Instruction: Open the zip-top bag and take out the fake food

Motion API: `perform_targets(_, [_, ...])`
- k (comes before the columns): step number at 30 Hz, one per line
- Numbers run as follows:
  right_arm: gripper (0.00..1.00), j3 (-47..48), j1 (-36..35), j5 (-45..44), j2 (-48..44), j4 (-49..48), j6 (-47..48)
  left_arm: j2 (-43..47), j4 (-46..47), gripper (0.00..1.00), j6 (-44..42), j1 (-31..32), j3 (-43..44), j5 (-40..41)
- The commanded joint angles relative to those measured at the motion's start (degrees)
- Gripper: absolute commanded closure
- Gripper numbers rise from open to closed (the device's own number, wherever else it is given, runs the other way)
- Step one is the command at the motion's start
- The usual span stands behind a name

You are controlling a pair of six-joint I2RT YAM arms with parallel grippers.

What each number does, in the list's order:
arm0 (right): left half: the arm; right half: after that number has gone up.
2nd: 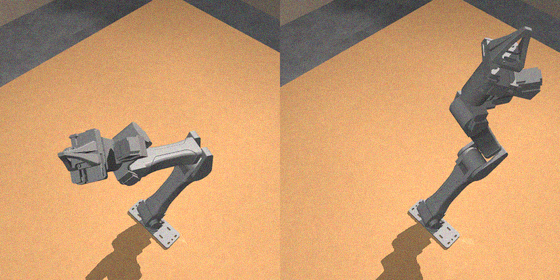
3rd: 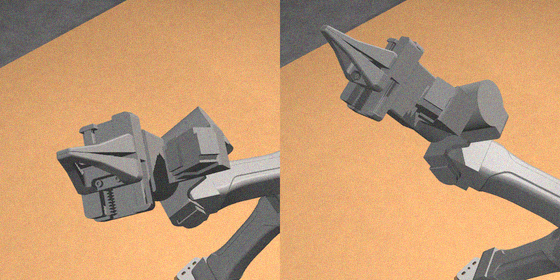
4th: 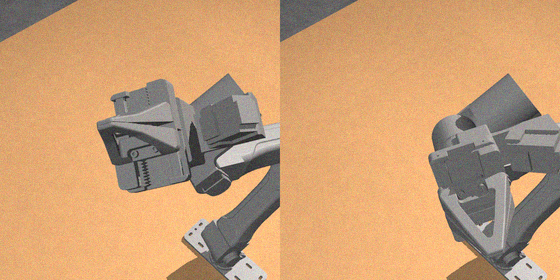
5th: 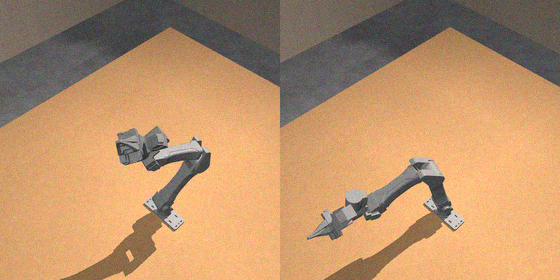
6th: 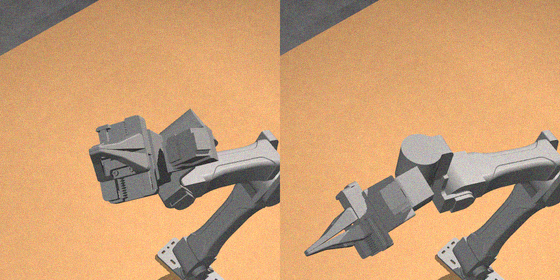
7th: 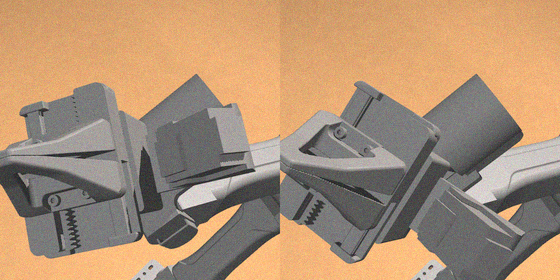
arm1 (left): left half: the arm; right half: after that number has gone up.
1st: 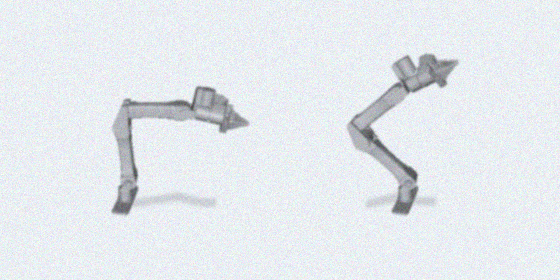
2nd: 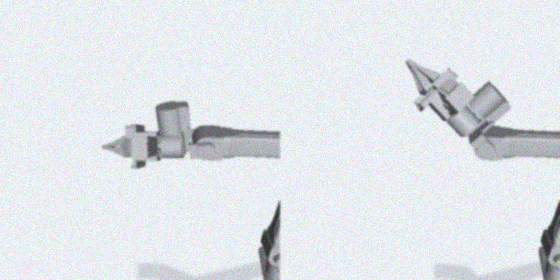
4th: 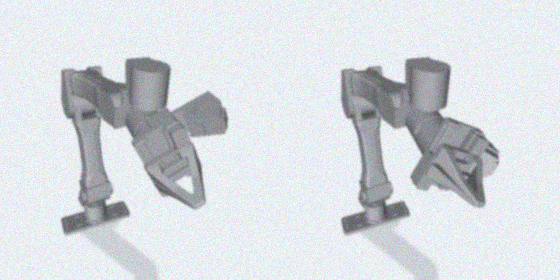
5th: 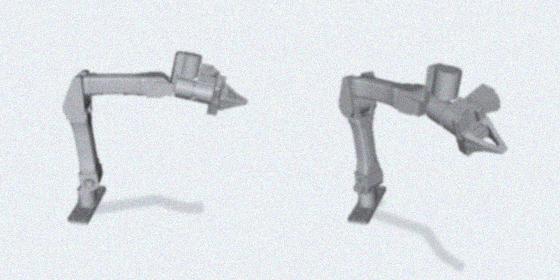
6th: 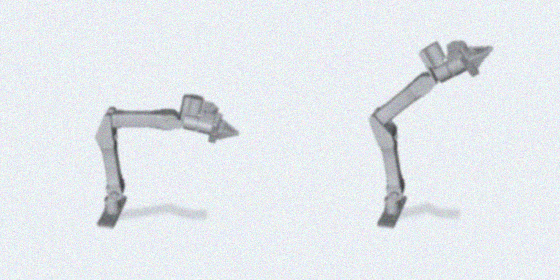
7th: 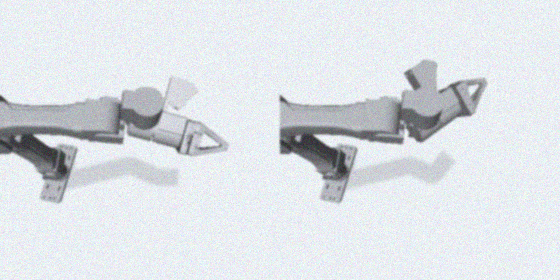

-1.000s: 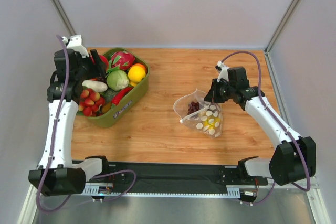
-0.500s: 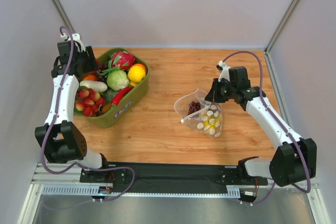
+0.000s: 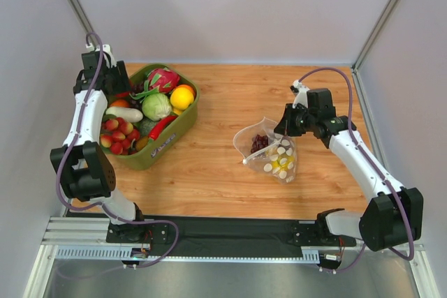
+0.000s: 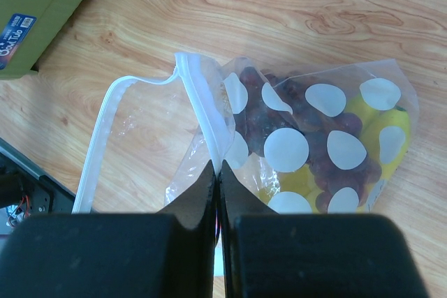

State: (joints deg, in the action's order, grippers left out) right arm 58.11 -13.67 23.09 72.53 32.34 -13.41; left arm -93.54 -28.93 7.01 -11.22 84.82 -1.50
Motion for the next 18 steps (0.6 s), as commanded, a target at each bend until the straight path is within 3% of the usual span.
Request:
perform_targets(1, [1.0, 0.08, 0.31, 0.02, -1.69, -0.52, 1.02, -0.07, 0.45, 0.39, -0.77, -0.47, 1.41, 0.44])
perform_targets(5, [1.0, -0.01, 0.4, 0.02, -1.69, -0.7, 1.02, 1.34, 0.36, 0.18, -0.76, -0.47, 0.97, 0.53])
perform_targets(9, [1.0, -0.01, 0.31, 0.37, -1.52, -0.87, 0.75, 3.18, -0.69, 0.12, -0.76, -0.47, -0.08, 0.62])
perform_targets(10, [1.0, -0.01, 0.31, 0.46, -1.52, -0.87, 0.84, 3.62, -0.78, 0.01, -0.5, -0.47, -0.44, 0.53])
perform_targets(18, [1.0, -0.27, 0.31, 0.73, -1.78, -0.87, 0.84, 7.83, -2.54, 0.01, -0.24, -0.47, -2.2, -1.58])
